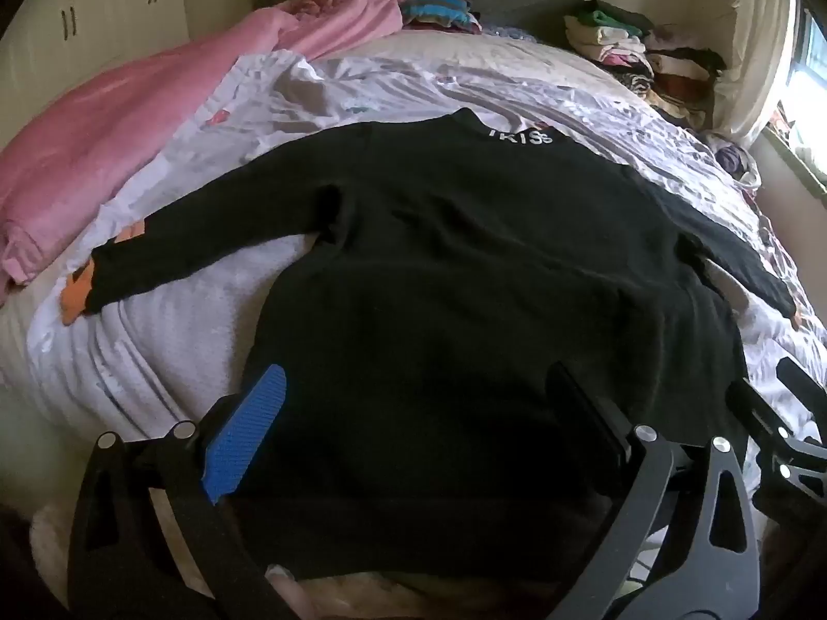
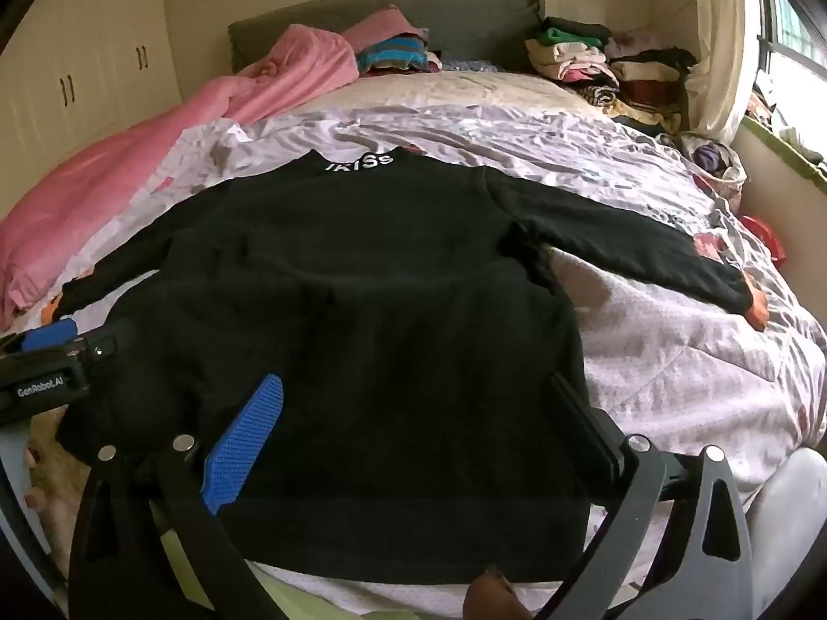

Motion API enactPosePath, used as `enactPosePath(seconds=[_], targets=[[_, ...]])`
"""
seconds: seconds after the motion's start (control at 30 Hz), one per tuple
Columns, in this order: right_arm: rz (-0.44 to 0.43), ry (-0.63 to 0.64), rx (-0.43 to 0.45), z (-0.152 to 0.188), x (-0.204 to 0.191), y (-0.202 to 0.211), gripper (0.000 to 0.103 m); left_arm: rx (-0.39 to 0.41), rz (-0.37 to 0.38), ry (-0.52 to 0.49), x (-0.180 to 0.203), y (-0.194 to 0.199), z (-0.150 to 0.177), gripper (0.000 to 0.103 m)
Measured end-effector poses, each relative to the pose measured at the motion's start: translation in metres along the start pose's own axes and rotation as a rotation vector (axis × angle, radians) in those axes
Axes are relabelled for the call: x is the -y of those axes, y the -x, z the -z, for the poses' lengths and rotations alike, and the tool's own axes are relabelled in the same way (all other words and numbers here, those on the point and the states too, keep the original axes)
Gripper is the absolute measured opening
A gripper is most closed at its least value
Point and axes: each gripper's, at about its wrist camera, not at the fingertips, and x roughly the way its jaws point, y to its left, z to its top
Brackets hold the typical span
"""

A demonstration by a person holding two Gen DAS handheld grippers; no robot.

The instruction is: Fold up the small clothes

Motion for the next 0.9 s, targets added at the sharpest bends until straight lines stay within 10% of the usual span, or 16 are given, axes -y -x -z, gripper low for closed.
enactPosePath(seconds=[0.9], targets=[[0.000, 0.015, 0.009, 0.0000, -0.0041, 0.0039, 0.099, 0.017, 0.012, -0.003, 0.0015, 0.0086, -0.0047, 0.095]])
